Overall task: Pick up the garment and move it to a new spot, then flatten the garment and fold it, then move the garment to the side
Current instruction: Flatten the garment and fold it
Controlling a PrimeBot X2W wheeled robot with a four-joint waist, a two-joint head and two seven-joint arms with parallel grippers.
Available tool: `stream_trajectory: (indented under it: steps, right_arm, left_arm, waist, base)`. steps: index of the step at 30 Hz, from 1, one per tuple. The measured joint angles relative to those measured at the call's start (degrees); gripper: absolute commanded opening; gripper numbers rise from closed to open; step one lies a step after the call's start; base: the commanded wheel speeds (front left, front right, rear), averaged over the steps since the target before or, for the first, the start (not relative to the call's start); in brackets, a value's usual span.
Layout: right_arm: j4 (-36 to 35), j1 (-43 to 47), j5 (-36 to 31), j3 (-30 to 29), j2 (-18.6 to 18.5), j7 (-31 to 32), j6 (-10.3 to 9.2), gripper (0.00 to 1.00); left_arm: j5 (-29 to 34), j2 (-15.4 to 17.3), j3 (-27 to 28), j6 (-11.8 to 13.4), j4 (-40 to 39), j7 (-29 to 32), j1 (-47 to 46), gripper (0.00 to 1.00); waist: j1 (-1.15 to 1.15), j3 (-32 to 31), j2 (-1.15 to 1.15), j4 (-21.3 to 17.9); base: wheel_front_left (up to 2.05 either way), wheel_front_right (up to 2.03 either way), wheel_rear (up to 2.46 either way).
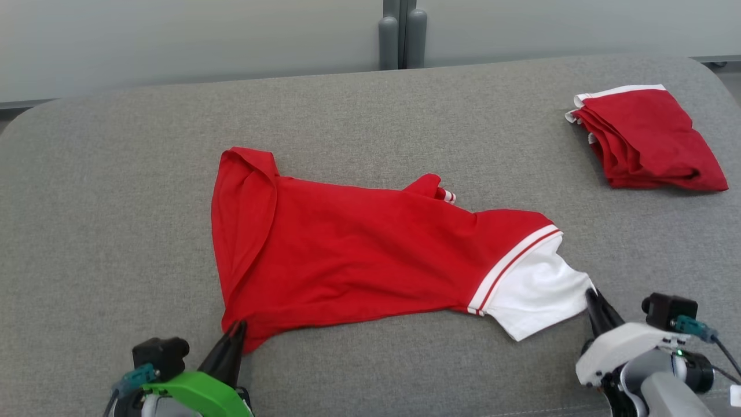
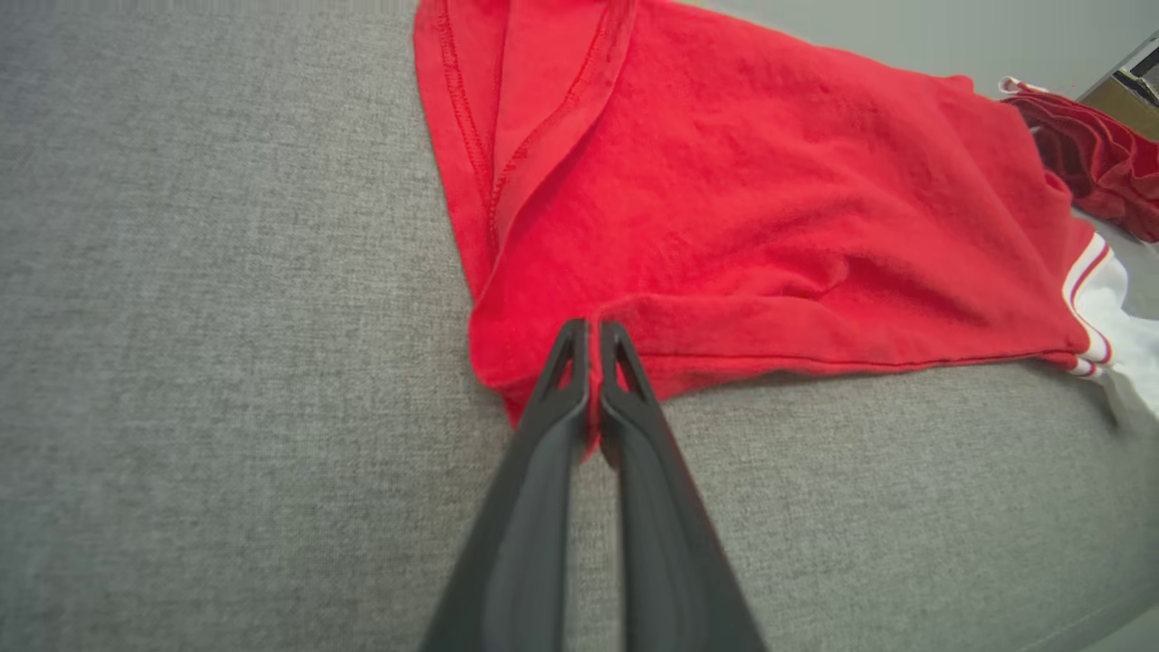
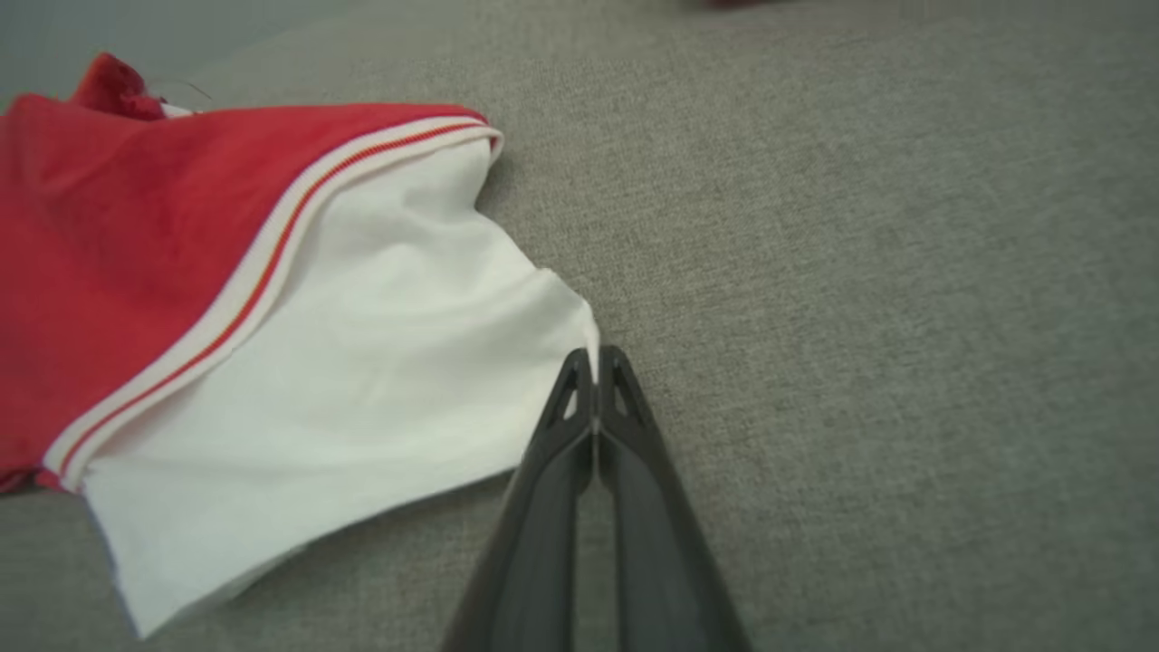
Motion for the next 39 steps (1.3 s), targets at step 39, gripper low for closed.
stream_trajectory:
  steps: [39]
  right_arm:
    - [-57.37, -11.79, 52.69, -5.64, -11.12, 26.71, -10.77, 0.00]
  left_arm:
    - [-27.76, 22.67, 7.25, 3.74, -43.75, 33.89, -18.80, 0.00]
  waist:
    - [0.00, 6.02, 0.00, -4.45]
  base:
    - [0.00, 0.00, 0.00]
